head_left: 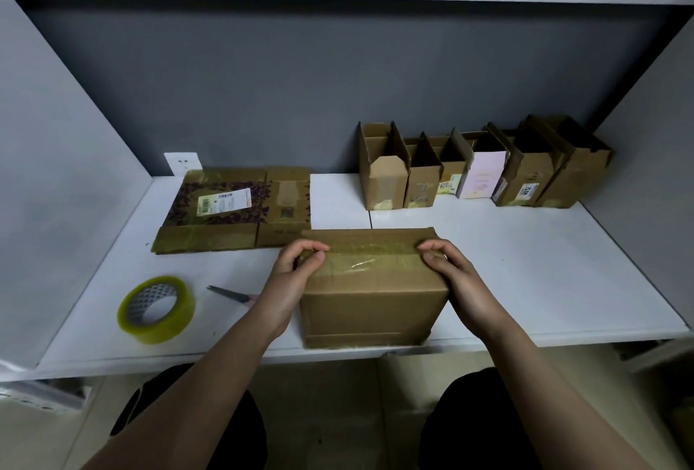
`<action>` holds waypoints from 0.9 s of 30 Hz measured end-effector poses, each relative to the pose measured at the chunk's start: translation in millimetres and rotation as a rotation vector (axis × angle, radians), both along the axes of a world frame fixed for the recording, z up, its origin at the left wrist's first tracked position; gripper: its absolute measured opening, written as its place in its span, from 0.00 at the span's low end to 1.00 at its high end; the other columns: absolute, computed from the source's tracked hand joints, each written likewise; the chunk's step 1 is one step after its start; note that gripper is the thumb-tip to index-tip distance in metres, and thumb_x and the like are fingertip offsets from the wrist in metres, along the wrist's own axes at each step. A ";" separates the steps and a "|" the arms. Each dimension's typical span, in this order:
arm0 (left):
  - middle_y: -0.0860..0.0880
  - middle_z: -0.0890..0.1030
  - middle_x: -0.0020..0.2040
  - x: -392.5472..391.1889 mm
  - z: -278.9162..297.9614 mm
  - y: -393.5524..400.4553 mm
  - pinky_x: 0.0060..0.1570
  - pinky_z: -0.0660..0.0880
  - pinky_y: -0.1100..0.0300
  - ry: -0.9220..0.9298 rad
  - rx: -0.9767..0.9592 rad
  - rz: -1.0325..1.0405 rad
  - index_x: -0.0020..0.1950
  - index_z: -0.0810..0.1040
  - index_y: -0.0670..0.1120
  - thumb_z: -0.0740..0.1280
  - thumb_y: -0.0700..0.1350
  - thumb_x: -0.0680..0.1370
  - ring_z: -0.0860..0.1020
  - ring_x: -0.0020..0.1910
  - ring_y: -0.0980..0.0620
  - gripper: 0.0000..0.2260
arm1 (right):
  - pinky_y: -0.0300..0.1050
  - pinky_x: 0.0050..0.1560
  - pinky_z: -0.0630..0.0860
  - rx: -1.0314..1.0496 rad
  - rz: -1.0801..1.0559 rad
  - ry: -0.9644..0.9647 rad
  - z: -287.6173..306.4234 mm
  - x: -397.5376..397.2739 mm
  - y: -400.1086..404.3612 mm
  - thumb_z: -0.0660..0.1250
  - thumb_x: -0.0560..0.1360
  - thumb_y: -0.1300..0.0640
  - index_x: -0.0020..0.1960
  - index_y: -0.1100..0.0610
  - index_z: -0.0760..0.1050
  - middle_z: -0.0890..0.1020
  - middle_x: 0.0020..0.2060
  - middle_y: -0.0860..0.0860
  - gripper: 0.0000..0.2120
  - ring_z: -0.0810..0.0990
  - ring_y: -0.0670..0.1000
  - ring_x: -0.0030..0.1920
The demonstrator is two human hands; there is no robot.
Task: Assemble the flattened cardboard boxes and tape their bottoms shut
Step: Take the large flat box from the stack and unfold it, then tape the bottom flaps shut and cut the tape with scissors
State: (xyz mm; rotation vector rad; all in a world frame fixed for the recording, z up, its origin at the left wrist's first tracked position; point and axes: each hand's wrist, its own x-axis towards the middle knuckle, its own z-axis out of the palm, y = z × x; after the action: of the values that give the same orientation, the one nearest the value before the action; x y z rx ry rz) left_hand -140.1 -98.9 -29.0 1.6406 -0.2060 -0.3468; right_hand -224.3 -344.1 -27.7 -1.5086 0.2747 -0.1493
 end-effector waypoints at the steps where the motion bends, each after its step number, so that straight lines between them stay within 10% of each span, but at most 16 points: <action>1: 0.52 0.76 0.57 -0.5 0.0 -0.7 0.60 0.68 0.52 0.000 -0.001 0.005 0.49 0.79 0.54 0.64 0.46 0.79 0.72 0.60 0.50 0.05 | 0.39 0.48 0.69 0.005 0.011 0.001 -1.1 -0.6 -0.8 0.62 0.79 0.58 0.49 0.52 0.78 0.78 0.52 0.46 0.05 0.76 0.45 0.51; 21: 0.55 0.74 0.58 2.7 15.8 5.2 0.48 0.69 0.67 -0.038 0.047 -0.088 0.55 0.78 0.49 0.66 0.42 0.78 0.73 0.54 0.57 0.07 | 0.28 0.45 0.73 -0.121 -0.030 0.019 7.9 12.2 -2.1 0.65 0.78 0.57 0.52 0.54 0.79 0.78 0.56 0.50 0.05 0.75 0.49 0.54; 25: 0.53 0.75 0.55 -4.0 22.7 4.0 0.56 0.71 0.41 -0.044 0.084 -0.070 0.58 0.77 0.46 0.64 0.42 0.79 0.71 0.44 0.49 0.08 | 0.32 0.47 0.74 -0.118 -0.023 0.029 9.4 13.5 -3.9 0.66 0.77 0.56 0.50 0.53 0.80 0.78 0.57 0.51 0.04 0.76 0.50 0.54; 26: 0.53 0.75 0.55 -5.2 23.4 4.4 0.59 0.68 0.37 -0.039 0.097 -0.062 0.58 0.77 0.46 0.63 0.42 0.80 0.69 0.51 0.32 0.08 | 0.32 0.47 0.74 -0.121 -0.022 0.031 9.7 13.6 -4.2 0.66 0.77 0.56 0.50 0.53 0.80 0.79 0.56 0.50 0.04 0.76 0.50 0.54; 27: 0.53 0.75 0.55 -5.6 23.6 4.5 0.59 0.68 0.37 -0.039 0.100 -0.057 0.58 0.77 0.46 0.63 0.42 0.80 0.67 0.62 0.35 0.08 | 0.32 0.47 0.74 -0.127 -0.018 0.033 10.3 13.8 -4.6 0.66 0.77 0.57 0.50 0.53 0.80 0.79 0.55 0.50 0.04 0.76 0.50 0.54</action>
State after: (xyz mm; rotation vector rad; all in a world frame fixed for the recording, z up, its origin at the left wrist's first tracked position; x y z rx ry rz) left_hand -145.7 -94.3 -5.5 1.7439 -0.2684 -0.3736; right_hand -210.5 -348.7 -17.4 -1.6359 0.3101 -0.1589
